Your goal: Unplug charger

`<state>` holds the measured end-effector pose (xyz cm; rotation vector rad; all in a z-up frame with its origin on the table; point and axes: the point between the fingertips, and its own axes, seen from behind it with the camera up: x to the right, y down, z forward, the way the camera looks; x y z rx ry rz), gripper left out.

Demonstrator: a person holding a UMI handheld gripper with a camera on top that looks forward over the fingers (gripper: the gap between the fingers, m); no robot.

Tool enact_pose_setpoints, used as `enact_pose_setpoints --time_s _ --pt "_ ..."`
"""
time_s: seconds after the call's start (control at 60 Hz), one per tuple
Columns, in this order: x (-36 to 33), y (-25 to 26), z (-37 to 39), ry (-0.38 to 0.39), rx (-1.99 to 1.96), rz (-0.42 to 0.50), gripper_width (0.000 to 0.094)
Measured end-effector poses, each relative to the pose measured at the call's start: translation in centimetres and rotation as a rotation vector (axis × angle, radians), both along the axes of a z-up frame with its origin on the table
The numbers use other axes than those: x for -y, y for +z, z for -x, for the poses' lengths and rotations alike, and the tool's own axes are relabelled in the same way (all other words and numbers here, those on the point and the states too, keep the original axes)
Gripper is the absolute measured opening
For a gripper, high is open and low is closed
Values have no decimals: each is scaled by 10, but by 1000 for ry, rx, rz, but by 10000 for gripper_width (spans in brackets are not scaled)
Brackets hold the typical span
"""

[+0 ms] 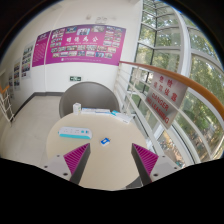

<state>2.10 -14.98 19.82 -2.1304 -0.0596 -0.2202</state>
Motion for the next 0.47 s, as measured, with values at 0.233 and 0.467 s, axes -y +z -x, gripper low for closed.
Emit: enact_pose_setpoints --time_s 0.233,0.467 --pt "80 33 17 -38 -48 -3 855" --pt "110 38 24 -38 -34 -2 854"
